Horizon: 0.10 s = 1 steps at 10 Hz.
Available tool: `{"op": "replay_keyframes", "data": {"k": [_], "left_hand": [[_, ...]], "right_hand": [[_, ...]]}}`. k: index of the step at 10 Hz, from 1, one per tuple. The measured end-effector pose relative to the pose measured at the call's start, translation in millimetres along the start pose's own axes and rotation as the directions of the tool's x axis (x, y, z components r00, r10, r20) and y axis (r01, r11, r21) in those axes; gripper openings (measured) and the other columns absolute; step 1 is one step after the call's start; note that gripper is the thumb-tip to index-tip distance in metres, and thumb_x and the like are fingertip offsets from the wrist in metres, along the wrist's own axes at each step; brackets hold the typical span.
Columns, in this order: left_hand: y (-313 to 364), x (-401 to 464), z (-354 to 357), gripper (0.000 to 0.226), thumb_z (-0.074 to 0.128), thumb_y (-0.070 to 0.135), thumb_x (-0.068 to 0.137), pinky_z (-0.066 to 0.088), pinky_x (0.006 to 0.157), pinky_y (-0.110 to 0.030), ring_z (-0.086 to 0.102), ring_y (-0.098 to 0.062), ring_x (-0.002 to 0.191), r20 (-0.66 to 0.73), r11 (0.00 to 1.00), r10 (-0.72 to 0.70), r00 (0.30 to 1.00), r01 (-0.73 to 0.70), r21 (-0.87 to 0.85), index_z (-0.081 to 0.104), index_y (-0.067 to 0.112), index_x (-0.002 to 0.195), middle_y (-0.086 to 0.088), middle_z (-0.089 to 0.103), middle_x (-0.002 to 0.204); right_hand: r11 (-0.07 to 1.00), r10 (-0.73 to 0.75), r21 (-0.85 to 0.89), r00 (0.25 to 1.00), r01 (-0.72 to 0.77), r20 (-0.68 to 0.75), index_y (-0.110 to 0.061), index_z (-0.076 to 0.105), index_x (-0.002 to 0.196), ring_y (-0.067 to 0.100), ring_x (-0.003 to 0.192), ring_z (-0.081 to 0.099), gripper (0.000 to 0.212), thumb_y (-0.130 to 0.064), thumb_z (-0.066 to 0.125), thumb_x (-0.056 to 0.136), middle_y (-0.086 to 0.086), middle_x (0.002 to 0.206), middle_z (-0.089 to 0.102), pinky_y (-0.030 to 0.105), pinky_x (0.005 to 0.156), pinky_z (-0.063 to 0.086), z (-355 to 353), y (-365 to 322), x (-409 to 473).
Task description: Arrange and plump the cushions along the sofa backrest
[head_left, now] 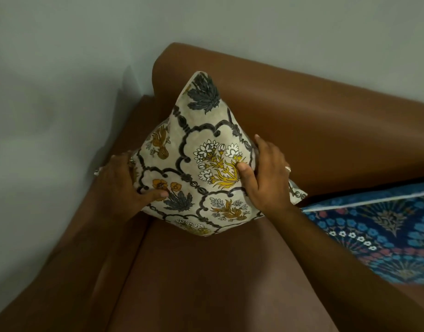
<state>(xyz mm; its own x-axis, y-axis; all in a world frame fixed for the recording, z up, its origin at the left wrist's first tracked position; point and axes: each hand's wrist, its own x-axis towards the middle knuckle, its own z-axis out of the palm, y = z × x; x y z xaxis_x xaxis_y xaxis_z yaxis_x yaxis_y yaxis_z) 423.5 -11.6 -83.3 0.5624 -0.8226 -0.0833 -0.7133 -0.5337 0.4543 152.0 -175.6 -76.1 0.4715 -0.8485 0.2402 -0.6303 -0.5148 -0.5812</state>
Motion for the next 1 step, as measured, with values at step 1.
{"op": "replay_keyframes", "data": {"k": [1], "left_hand": [[-11.1,-13.3,-5.3,0.141,0.056,0.096,0.048,0.033,0.115,-0.065,0.040,-0.045,0.142,-0.031,0.999,-0.027,0.999,0.029,0.045,0.027,0.007,0.153,-0.025,0.043,0.153]], "right_hand": [[1.000,0.010,0.003,1.000,-0.010,-0.026,-0.009,0.041,0.150,0.031,0.130,0.049,0.090,-0.076,0.022,0.094,0.016,0.142,0.052,0.044,0.104,0.039,-29.7,-7.4,-6.6]]}}
